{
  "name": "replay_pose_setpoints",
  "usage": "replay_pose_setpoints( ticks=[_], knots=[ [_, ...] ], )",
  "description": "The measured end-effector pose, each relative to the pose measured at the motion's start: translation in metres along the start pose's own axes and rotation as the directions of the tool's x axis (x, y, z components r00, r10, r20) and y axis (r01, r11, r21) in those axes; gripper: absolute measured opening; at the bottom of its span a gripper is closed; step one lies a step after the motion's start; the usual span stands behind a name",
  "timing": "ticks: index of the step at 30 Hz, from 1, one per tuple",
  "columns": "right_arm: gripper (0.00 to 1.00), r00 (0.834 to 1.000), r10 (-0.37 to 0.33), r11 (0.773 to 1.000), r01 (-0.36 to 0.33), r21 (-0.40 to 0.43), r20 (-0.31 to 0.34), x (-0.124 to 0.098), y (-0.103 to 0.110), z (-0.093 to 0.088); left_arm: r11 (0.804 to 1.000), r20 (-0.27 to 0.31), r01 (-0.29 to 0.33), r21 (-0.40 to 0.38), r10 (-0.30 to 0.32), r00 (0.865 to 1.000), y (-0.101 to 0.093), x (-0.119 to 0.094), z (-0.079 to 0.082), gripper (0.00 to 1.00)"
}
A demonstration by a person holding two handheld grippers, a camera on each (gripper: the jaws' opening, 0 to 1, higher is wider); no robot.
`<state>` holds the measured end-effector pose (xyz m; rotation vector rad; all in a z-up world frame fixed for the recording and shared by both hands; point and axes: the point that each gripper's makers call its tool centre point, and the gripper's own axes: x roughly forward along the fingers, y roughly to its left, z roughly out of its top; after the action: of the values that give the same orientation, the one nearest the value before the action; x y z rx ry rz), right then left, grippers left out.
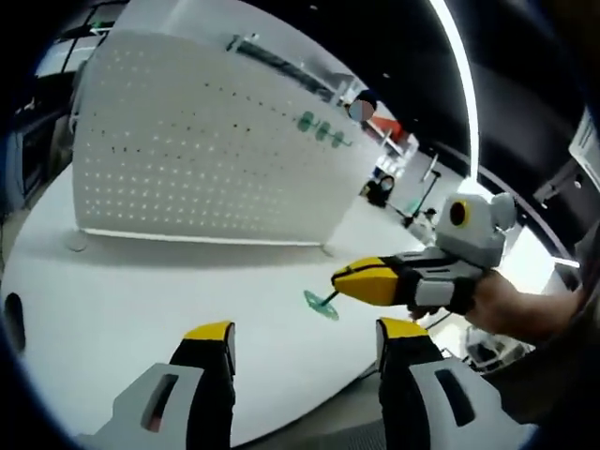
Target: Insert the hook assembly into the mounting plate slot until the hook locks in place.
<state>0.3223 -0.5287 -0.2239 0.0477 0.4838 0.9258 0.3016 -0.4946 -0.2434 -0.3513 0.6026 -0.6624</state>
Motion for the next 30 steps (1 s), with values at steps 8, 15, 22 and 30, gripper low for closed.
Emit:
replay_pose_setpoints(
  ticks=[8, 15, 22, 30],
  knots=[
    [0.0, 0.997, 0.009, 0.999, -0.012, 0.039, 0.082, -0.001, 0.011, 0.021, 0.998, 0.012, 0.035, -0.047, -0.034, 0.999, -0.006, 0.006, 0.007, 0.57],
    [0.0, 0.993, 0.011, 0.999, -0.017, 0.047, 0.121, 0.0, 0.019, 0.028, 0.997, 0.028, 0.061, -0.043, -0.06, 0.998, -0.009, 0.008, 0.016, 0.48],
    [0.0, 0.989, 0.004, 0.998, -0.014, 0.061, 0.15, -0.003, 0.022, 0.031, 0.99, 0.031, 0.115, -0.079, -0.113, 0.993, -0.017, 0.012, 0.017, 0.35],
    [0.0, 0.986, 0.024, 0.999, -0.031, 0.039, 0.167, -0.007, 0.027, 0.038, 0.982, 0.068, 0.137, -0.127, -0.129, 0.989, -0.02, 0.009, 0.022, 0.25]
  ],
)
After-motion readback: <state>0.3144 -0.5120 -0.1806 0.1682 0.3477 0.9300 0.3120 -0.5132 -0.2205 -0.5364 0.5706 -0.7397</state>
